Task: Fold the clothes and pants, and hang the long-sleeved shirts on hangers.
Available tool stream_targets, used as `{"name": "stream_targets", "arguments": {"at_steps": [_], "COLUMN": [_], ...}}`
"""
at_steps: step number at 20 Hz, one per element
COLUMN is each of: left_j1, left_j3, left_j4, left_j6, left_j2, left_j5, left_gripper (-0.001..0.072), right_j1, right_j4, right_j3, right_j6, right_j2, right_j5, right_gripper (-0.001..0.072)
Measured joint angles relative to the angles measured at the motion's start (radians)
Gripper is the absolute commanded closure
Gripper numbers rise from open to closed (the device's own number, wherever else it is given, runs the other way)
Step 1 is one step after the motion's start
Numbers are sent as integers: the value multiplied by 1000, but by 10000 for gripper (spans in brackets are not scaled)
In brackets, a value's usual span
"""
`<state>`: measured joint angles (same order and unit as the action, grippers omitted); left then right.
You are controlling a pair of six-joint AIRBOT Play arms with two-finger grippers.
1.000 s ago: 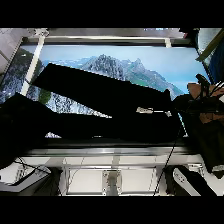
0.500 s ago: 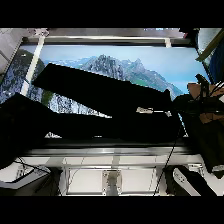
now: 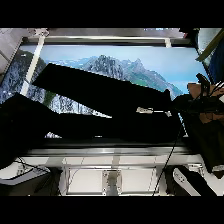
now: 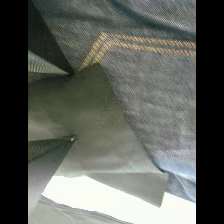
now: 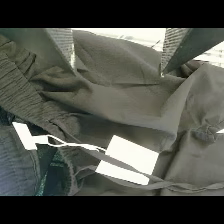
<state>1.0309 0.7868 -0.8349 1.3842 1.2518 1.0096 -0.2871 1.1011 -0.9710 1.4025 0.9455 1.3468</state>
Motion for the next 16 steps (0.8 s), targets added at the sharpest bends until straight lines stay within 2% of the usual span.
{"name": "stream_targets", "arguments": {"at_steps": [2, 10, 13, 16], "left_j1": [-13, -24, -24, -33], "left_j3": [0, 74, 193, 349], "left_j4": [23, 43, 2, -71], "left_j6": [-25, -113, -128, -104], "left_j2": [8, -35, -100, -144], "left_j5": [-16, -3, 97, 254], "left_gripper": [697, 700, 701, 702], "right_j1": [0, 0, 0, 0], "right_j4": [0, 1, 24, 88], "right_j3": [0, -6, -42, -116], "right_j6": [0, -1, -7, -24], "right_j2": [0, 0, -9, -42], "right_j5": [0, 35, 112, 170], "right_gripper": [154, 154, 154, 154]}}
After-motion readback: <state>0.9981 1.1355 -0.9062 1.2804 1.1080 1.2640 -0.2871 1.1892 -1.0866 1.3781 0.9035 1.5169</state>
